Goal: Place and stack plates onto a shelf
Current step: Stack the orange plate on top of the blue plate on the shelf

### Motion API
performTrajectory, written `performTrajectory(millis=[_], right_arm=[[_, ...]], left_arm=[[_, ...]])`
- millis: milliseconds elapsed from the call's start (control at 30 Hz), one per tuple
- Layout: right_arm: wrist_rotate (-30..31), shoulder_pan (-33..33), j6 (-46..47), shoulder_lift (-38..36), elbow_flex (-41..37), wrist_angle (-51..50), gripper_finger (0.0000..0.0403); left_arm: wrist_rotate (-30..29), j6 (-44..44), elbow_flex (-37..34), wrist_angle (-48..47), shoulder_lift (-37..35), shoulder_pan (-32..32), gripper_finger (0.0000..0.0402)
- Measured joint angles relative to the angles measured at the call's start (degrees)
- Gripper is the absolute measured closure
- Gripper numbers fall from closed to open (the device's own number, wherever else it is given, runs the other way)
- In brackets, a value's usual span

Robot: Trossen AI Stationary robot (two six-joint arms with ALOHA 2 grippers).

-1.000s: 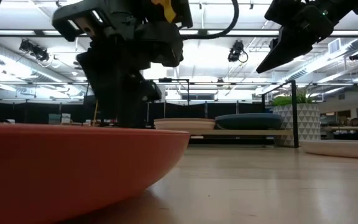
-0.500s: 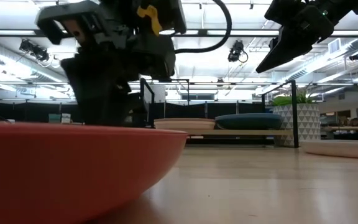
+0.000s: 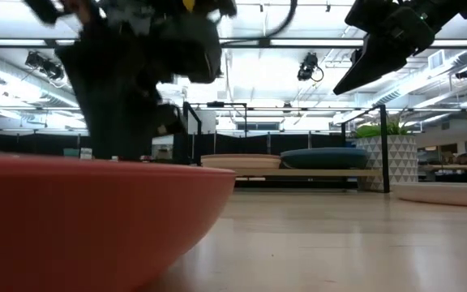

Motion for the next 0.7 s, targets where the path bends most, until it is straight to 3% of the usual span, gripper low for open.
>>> performTrajectory(millis=[233, 700], right_arm=[[0.0, 0.0, 0.0, 0.0, 0.0, 0.2, 0.0261], [0.0, -0.1, -1.2, 0.0, 0.0, 1.1, 0.0261]], left_arm=[[0.0, -3.6, 0.0, 1.7, -1.7, -0.9, 0.0230], [-4.9, -7.5, 0.0, 2.0, 2.8, -3.6, 0.0230]])
